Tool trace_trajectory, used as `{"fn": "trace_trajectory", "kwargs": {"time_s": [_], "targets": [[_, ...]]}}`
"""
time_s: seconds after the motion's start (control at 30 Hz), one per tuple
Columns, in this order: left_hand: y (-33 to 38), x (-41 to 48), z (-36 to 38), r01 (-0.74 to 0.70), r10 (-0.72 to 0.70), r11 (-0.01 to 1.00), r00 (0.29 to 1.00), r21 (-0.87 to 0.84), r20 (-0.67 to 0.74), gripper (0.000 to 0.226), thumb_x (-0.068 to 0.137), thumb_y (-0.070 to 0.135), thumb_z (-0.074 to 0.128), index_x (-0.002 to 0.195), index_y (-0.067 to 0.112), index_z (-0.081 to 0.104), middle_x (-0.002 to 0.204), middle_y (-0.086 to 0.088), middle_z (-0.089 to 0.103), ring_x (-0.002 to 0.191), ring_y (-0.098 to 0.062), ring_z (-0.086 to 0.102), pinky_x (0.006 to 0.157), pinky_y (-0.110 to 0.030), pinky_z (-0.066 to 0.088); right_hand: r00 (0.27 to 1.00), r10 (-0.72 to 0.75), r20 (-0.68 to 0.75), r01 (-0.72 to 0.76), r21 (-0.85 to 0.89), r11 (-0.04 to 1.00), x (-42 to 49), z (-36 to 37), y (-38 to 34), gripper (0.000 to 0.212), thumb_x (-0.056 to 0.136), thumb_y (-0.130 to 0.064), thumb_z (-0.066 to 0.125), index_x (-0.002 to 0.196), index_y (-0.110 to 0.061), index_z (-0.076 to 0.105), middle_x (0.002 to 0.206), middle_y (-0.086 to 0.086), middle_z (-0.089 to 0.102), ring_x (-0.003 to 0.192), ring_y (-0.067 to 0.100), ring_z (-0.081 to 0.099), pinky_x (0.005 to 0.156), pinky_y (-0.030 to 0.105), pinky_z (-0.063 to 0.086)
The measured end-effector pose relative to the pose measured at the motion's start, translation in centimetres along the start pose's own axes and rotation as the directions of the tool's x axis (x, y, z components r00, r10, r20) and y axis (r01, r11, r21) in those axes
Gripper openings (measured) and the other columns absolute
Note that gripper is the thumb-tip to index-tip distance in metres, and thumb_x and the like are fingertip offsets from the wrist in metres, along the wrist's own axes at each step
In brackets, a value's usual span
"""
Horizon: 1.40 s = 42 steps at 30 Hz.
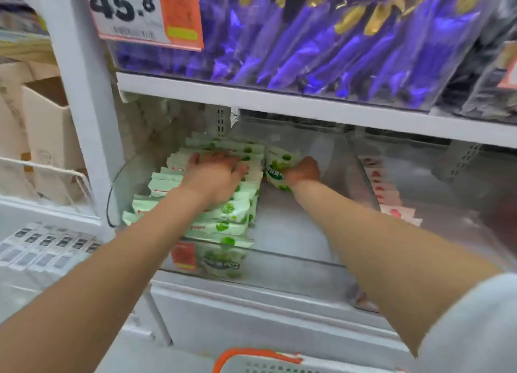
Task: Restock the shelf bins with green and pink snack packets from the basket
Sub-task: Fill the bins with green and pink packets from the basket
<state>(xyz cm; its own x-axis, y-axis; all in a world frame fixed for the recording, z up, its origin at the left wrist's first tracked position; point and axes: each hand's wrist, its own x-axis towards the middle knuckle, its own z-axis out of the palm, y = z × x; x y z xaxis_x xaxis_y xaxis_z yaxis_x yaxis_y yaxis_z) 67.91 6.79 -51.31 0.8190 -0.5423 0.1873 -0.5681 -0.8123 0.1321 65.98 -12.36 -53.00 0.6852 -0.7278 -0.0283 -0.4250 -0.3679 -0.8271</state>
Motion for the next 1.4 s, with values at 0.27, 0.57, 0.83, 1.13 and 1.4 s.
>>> {"fn": "trace_trajectory", "kwargs": {"time_s": [0.27, 0.57, 0.83, 1.13, 1.4], "targets": [[-0.1, 0.0, 0.4, 0.009, -0.010, 1.000, 0.999, -0.015, -0.033, 0.047, 0.103, 0.046, 0.024, 0.140, 0.026, 0.046, 0.152, 0.000, 0.040, 0.141, -0.021, 0.032, 0.116, -0.047, 0.016, 1.000, 0.014, -0.003, -0.014, -0.054, 0.998, 1.0, 2.9, 1.2, 0.031, 0.090, -0.009, 0.055, 0.119, 0.002, 0.058, 0.126, 0.019, 0.061, 0.116, 0.033, 0.058, 0.092, 0.034, 0.048], [0.2, -0.4, -0.3, 0.026, -0.027, 0.996, 1.000, -0.090, -0.004, 0.047, 0.103, 0.045, 0.028, 0.146, 0.029, 0.039, 0.157, 0.002, 0.033, 0.146, -0.017, 0.025, 0.119, -0.045, 0.011, 0.972, 0.210, -0.101, -0.204, 0.064, 0.977, 0.4, 2.7, 0.2, 0.049, 0.093, -0.011, 0.056, 0.135, 0.003, 0.033, 0.143, 0.020, 0.041, 0.131, 0.030, 0.044, 0.104, 0.033, 0.037], [-0.3, -3.2, -2.6, 0.050, -0.045, 0.998, 0.987, -0.029, 0.153, 0.059, 0.100, 0.056, 0.012, 0.152, 0.033, 0.026, 0.162, 0.001, 0.019, 0.150, -0.017, 0.010, 0.116, -0.060, -0.003, 0.912, 0.271, 0.309, -0.395, 0.483, 0.781, -4.8, 0.2, -1.3, 0.031, 0.103, -0.032, 0.035, 0.110, -0.007, 0.053, 0.099, 0.005, 0.052, 0.068, 0.017, 0.045, 0.069, 0.031, 0.041], [-0.6, -4.2, -1.6, 0.063, -0.061, 0.998, 0.993, -0.014, 0.100, 0.053, 0.103, 0.046, 0.013, 0.154, 0.031, 0.019, 0.164, -0.003, 0.011, 0.150, -0.019, 0.004, 0.119, -0.055, 0.001, 0.710, 0.122, 0.693, -0.581, 0.479, 0.658, -8.9, 2.9, -2.7, 0.075, 0.095, -0.069, 0.023, 0.111, -0.009, 0.066, 0.102, 0.015, 0.072, 0.089, 0.030, 0.068, 0.087, 0.043, 0.053], [-1.0, -3.9, -1.0, 0.051, -0.053, 0.998, 0.996, 0.025, 0.077, 0.058, 0.101, 0.054, 0.011, 0.154, 0.034, 0.018, 0.164, 0.001, 0.010, 0.150, -0.017, 0.004, 0.119, -0.053, 0.003, 0.979, 0.197, 0.049, -0.202, 0.270, 0.941, -0.6, 2.3, 1.5, 0.045, 0.087, -0.029, 0.059, 0.126, -0.007, 0.054, 0.123, 0.013, 0.062, 0.105, 0.028, 0.060, 0.084, 0.037, 0.054]]}}
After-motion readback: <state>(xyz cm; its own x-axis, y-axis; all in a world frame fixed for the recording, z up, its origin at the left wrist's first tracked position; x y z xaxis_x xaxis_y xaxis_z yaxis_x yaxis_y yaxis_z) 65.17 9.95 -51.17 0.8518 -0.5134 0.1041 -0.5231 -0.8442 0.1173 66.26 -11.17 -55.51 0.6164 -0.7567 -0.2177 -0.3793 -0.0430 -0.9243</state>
